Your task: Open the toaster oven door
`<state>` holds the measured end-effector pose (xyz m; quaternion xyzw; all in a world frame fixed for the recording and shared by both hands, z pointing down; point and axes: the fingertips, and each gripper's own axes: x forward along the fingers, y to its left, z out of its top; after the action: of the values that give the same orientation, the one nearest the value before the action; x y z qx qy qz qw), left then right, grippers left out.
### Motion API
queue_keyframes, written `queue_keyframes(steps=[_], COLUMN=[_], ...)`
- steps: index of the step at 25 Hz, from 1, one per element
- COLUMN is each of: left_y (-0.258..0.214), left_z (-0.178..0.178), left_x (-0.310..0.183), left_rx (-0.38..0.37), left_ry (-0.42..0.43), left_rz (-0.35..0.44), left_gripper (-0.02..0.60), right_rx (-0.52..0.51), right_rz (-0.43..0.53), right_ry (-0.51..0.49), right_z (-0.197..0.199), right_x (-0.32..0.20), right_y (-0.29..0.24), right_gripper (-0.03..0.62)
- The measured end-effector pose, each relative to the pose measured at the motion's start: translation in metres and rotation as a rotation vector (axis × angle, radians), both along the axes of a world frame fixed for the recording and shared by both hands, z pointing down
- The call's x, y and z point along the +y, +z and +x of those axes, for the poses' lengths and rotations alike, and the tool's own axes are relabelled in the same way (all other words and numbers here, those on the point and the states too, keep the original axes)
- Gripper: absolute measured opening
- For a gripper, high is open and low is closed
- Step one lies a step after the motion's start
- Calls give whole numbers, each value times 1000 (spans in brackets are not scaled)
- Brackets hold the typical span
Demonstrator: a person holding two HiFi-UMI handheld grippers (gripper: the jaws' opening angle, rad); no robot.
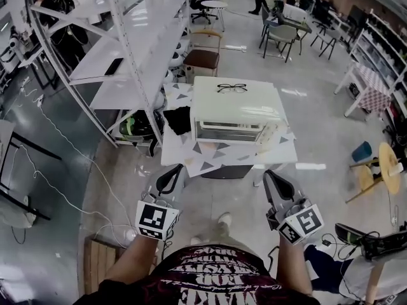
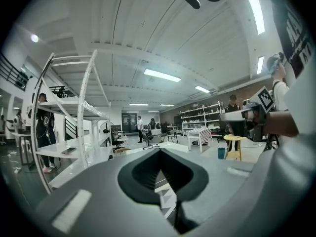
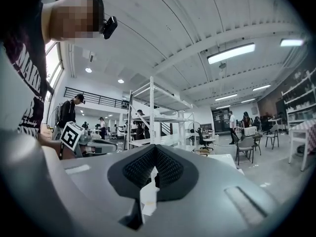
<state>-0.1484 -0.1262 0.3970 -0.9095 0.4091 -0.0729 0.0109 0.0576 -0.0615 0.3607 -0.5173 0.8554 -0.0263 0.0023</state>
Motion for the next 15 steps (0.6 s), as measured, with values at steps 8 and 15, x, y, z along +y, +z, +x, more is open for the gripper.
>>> queue_keyframes(steps=[8, 15], left_y=[1, 4], left_z=[17, 37], left_x=[-26, -50], left_rx=[-24, -30], left_ry=[-2, 12], left_rz=[-2, -13], left_gripper=[0, 0], right_rx=[-33, -40], right_rz=[-10, -20], right_ry=[-13, -14], right_z=[16, 31], right_x=[-31, -52], right_y=[7, 9], right_gripper=[26, 26])
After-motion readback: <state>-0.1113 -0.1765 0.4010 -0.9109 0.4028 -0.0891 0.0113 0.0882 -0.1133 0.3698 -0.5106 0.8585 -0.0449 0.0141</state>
